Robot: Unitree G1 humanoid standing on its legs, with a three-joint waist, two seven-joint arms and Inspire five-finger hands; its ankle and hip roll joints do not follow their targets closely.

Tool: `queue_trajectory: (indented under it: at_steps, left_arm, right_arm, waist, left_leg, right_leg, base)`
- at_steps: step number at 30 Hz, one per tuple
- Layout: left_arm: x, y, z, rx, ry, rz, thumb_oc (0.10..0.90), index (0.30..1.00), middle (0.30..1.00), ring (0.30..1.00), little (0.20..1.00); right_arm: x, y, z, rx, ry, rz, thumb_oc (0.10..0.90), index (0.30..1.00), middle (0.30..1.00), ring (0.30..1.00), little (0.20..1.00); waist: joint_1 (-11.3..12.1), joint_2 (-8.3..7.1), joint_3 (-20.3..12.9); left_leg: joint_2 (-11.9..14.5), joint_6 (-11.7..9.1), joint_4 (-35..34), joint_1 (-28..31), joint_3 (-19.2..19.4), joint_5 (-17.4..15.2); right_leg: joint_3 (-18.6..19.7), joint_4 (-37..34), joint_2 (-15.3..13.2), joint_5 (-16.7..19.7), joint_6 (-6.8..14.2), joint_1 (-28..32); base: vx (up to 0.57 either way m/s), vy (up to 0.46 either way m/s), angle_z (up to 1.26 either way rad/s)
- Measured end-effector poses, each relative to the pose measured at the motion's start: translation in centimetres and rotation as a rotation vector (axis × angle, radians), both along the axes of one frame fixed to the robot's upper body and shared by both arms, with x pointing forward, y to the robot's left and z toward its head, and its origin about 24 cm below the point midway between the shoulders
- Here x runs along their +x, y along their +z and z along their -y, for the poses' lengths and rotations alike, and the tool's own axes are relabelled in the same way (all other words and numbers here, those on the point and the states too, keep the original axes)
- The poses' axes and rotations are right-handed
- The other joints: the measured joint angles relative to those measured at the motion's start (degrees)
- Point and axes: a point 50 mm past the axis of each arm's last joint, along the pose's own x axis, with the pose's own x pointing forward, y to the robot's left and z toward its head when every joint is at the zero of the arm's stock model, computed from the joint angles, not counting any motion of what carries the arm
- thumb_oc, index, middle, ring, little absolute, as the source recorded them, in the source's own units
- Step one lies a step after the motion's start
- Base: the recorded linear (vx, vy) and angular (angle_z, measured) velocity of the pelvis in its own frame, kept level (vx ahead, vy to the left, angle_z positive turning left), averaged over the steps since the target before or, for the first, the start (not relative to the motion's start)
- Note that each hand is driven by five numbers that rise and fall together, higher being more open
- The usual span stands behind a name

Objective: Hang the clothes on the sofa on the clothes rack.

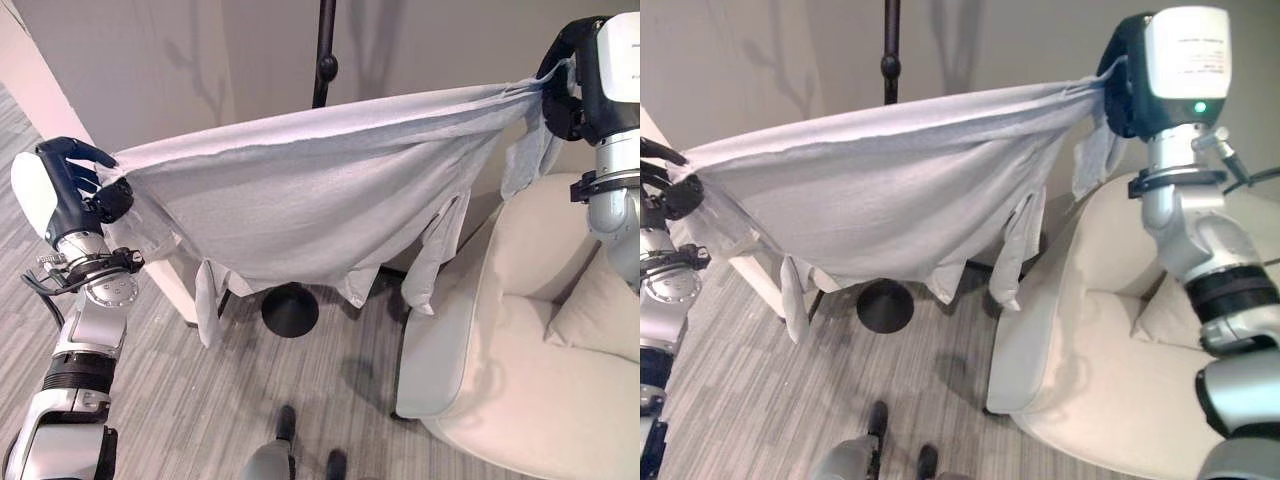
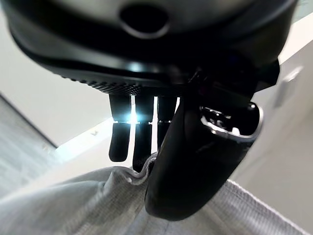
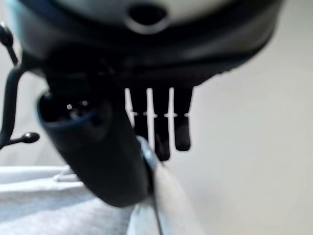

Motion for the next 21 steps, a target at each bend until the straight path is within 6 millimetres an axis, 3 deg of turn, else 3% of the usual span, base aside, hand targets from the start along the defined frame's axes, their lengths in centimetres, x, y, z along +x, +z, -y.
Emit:
queue_trajectory:
  at_steps: [1,3,4,5,7,8,9,10,11,12,13,14,15,17,18,21]
  left_arm:
    - [-0.2,0.3,-0.4,0.007,0.014,0.006,0.400,0.300,0.300,0.300,0.300]
    - [-0.1,-0.4,0.6,0.043,-0.043,-0.007,0.400,0.300,0.300,0.300,0.300]
    - [0.0,-0.6,0.9,0.051,-0.059,-0.015,0.400,0.300,0.300,0.300,0.300]
    - [0.0,-0.8,1.2,0.057,-0.072,-0.018,0.400,0.300,0.300,0.300,0.300]
    - [0.0,-0.5,1.4,0.057,-0.077,-0.009,0.400,0.300,0.300,0.300,0.300]
    - [0.0,-0.5,1.3,0.055,-0.066,-0.003,0.400,0.300,0.300,0.300,0.300]
    - [-0.1,-0.4,1.2,0.051,-0.052,0.004,0.400,0.300,0.300,0.300,0.300]
    - [-0.1,-0.3,1.1,0.047,-0.038,0.011,0.400,0.300,0.300,0.300,0.300]
    - [-0.2,-0.1,0.7,0.032,-0.010,0.020,0.400,0.300,0.300,0.300,0.300]
    - [-0.2,0.0,0.6,0.028,-0.005,0.020,0.400,0.300,0.300,0.300,0.300]
    - [-0.2,0.7,0.5,0.025,-0.002,0.044,0.400,0.300,0.300,0.300,0.300]
    - [0.0,1.4,0.6,0.029,-0.006,0.062,0.400,0.300,0.300,0.300,0.300]
    - [0.0,2.1,0.3,0.032,0.004,0.086,0.400,0.300,0.300,0.300,0.300]
    - [-0.2,3.1,-0.3,0.056,0.023,0.101,0.400,0.300,0.300,0.300,0.300]
    - [-0.4,3.7,-0.5,0.079,0.027,0.118,0.400,0.300,0.300,0.300,0.300]
    - [-1.0,5.5,-0.1,0.110,-0.004,0.196,0.400,0.300,0.300,0.300,0.300]
  right_arm:
    - [0.5,-0.3,-0.3,0.022,0.003,-0.006,0.400,0.300,0.300,0.300,0.300]
    - [0.9,-1.1,0.2,0.040,-0.032,-0.046,0.400,0.300,0.300,0.300,0.300]
    - [1.0,-1.0,0.7,0.047,-0.054,-0.050,0.400,0.300,0.300,0.300,0.300]
    - [1.0,-0.6,0.9,0.054,-0.074,-0.041,0.400,0.300,0.300,0.300,0.300]
    - [0.9,0.5,0.9,0.067,-0.077,-0.004,0.400,0.300,0.300,0.300,0.300]
    - [0.9,0.9,0.7,0.066,-0.073,0.008,0.400,0.300,0.300,0.300,0.300]
    - [0.9,1.3,0.6,0.066,-0.069,0.019,0.400,0.300,0.300,0.300,0.300]
    - [0.8,1.6,0.5,0.067,-0.063,0.028,0.400,0.300,0.300,0.300,0.300]
    - [0.7,1.7,0.2,0.065,-0.047,0.035,0.400,0.300,0.300,0.300,0.300]
    - [0.7,1.7,0.1,0.065,-0.044,0.035,0.400,0.300,0.300,0.300,0.300]
    - [0.2,1.2,0.8,0.048,-0.062,0.020,0.400,0.300,0.300,0.300,0.300]
    - [-0.6,1.3,1.5,0.015,-0.078,0.021,0.400,0.300,0.300,0.300,0.300]
    - [-1.0,1.7,1.8,0.002,-0.086,0.029,0.400,0.300,0.300,0.300,0.300]
    - [-1.0,1.6,1.8,0.003,-0.086,0.029,0.400,0.300,0.300,0.300,0.300]
    - [-1.1,1.6,1.9,0.001,-0.088,0.031,0.400,0.300,0.300,0.300,0.300]
    - [-1.6,2.0,2.6,-0.019,-0.112,0.041,0.400,0.300,0.300,0.300,0.300]
  waist:
    - [0.92,-0.78,0.39]
    - [1.37,-1.29,0.84]
    - [1.37,-1.19,0.92]
    - [1.42,-1.16,0.99]
    - [2.97,-0.65,1.32]
    - [3.03,-0.24,1.54]
    - [2.98,0.24,1.85]
    - [2.32,1.05,2.31]
    - [0.47,2.79,3.00]
    - [-0.24,3.07,3.07]
    - [-1.61,3.10,2.97]
    - [-2.75,3.11,2.96]
    - [-3.14,2.78,2.79]
    - [-3.14,1.08,1.65]
    - [-3.46,0.30,0.57]
    - [-2.61,2.17,-2.46]
  left_leg:
    - [0.59,0.89,1.00,1.36,1.38,-1.05]
    - [0.85,1.86,-0.03,5.47,1.34,-1.06]
    - [0.86,1.92,-0.44,6.61,1.25,-1.10]
    - [0.73,1.98,-0.99,7.37,1.06,-1.15]
    - [1.29,2.48,-2.58,8.24,1.77,-0.84]
    - [1.23,3.17,-3.32,8.31,1.17,-1.22]
    - [1.29,3.30,-4.09,8.41,0.90,-1.15]
    - [1.42,3.46,-4.77,8.40,-0.45,-1.08]
    - [1.66,3.15,-5.81,8.28,-2.93,0.28]
    - [1.98,2.50,-6.03,8.15,-3.13,0.93]
    - [1.92,0.58,-6.61,7.68,-4.97,0.45]
    - [1.61,0.24,-6.80,7.13,-6.40,0.63]
    - [1.39,-0.48,-7.24,7.07,-6.69,1.14]
    - [0.86,-2.06,-8.38,8.31,-6.95,0.84]
    - [0.76,-3.27,-8.91,8.92,-8.08,0.58]
    - [5.21,-6.35,-10.06,9.75,-9.18,0.28]
  right_leg:
    - [-0.46,4.11,-0.53,-1.03,1.91,-0.57]
    - [-6.85,17.92,-3.47,-0.60,8.74,-3.58]
    - [-8.42,22.32,-4.71,0.46,10.70,-5.19]
    - [-9.30,25.40,-5.60,1.48,11.20,-6.36]
    - [-13.43,25.12,-7.62,0.41,9.56,-5.91]
    - [-15.09,20.83,-8.99,-1.34,6.52,-4.86]
    - [-15.10,18.56,-9.95,-2.33,4.80,-4.97]
    - [-14.11,16.12,-10.83,-2.68,4.02,-5.73]
    - [-9.65,10.65,-11.13,-1.98,3.93,-7.44]
    - [-8.93,8.87,-11.52,-1.24,4.45,-7.63]
    - [-4.07,0.73,-12.88,2.11,5.01,-9.21]
    - [-0.41,-7.46,-13.10,5.06,6.24,-8.01]
    - [-0.04,-10.39,-13.65,8.56,6.23,-8.52]
    - [-1.03,-10.61,-13.42,11.63,4.94,-8.11]
    - [-0.07,-12.35,-12.68,16.11,4.21,-6.61]
    - [-0.99,-16.06,-7.69,19.21,2.26,-4.36]
  base:
    - [0.15,0.067,-0.70]
    - [0.10,0.071,-0.08]
    - [0.06,0.057,0.29]
    - [0.08,0.030,0.12]
    - [0.09,0.001,-0.17]
    - [0.11,-0.036,-0.22]
    - [0.09,-0.034,0.00]
    - [0.20,-0.160,0.29]
    - [0.22,-0.179,0.45]
    - [0.27,-0.237,0.68]
    - [0.17,-0.149,0.83]
    - [0.18,-0.149,0.91]
    - [0.21,-0.138,0.68]
    - [0.22,-0.137,0.31]
    - [0.14,-0.092,0.38]
    - [0.11,-0.090,0.09]
